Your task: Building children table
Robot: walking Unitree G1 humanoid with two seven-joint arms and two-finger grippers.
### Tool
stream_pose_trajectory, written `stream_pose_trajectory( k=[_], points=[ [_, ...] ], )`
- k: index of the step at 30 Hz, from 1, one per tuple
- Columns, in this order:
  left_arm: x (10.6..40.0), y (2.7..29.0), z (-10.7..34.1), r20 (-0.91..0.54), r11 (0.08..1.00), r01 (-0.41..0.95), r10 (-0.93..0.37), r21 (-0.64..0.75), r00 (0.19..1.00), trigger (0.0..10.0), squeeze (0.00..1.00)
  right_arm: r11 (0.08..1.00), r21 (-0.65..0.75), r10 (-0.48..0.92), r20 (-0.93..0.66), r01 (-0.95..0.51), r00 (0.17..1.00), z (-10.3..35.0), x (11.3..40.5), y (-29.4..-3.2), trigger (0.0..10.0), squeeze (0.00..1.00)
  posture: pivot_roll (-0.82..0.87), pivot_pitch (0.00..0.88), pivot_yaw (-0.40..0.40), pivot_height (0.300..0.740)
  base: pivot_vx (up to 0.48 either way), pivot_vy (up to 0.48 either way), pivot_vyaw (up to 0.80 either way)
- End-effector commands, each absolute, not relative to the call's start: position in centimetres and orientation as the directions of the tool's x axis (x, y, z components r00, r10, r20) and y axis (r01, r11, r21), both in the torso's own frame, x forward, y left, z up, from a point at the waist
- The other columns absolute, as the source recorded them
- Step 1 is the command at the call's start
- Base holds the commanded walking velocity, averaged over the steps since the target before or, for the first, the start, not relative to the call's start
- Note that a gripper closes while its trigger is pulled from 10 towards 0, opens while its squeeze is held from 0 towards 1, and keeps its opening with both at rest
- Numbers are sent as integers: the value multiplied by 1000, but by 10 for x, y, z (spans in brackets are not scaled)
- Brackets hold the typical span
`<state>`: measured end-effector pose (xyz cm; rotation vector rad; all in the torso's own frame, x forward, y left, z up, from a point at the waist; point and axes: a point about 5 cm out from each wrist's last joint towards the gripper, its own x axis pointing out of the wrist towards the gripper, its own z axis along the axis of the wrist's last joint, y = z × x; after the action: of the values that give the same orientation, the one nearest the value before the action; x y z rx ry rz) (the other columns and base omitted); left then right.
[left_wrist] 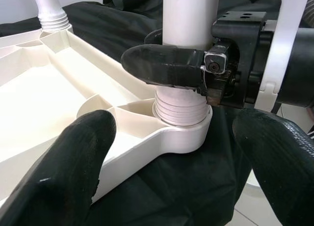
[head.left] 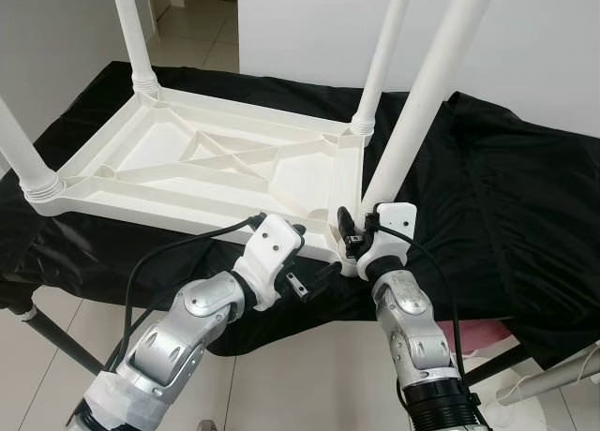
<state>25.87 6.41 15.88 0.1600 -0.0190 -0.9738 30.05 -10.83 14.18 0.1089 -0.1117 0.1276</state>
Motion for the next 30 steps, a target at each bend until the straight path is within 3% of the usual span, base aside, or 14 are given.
stream_pose_trajectory(
  k=[1,14,15,22,28,29,30],
  points=[
    [254,60,154,-81,473,870,-870,139,486,10000,0,988,131,70,130,-87,989,144,294,-111,10000,0,4,0,-81,740,0,0,0],
    [256,61,155,-80,475,869,-869,143,488,10000,0,987,135,68,125,-85,990,145,292,-105,10000,0,6,0,-82,740,0,0,0],
    [256,61,155,-79,475,868,-869,144,488,10000,0,987,137,67,125,-84,990,146,292,-106,10000,1000,6,0,-82,740,0,0,0],
    [257,62,156,-80,473,867,-869,155,488,10000,0,964,128,206,195,-233,959,154,287,-111,10000,1000,8,0,-83,740,0,0,0],
    [259,63,158,-79,481,864,-865,148,495,10000,0,956,86,259,195,-279,946,154,288,-121,10000,980,7,0,-84,740,0,0,0],
    [260,64,158,-79,485,863,-864,140,498,10000,0,953,80,272,193,-291,943,154,289,-124,10000,0,7,0,-84,740,0,0,0],
    [260,64,158,-79,485,863,-864,140,498,10000,0,953,80,272,193,-291,943,154,289,-124,10000,0,7,0,-84,740,0,0,0]
  ],
)
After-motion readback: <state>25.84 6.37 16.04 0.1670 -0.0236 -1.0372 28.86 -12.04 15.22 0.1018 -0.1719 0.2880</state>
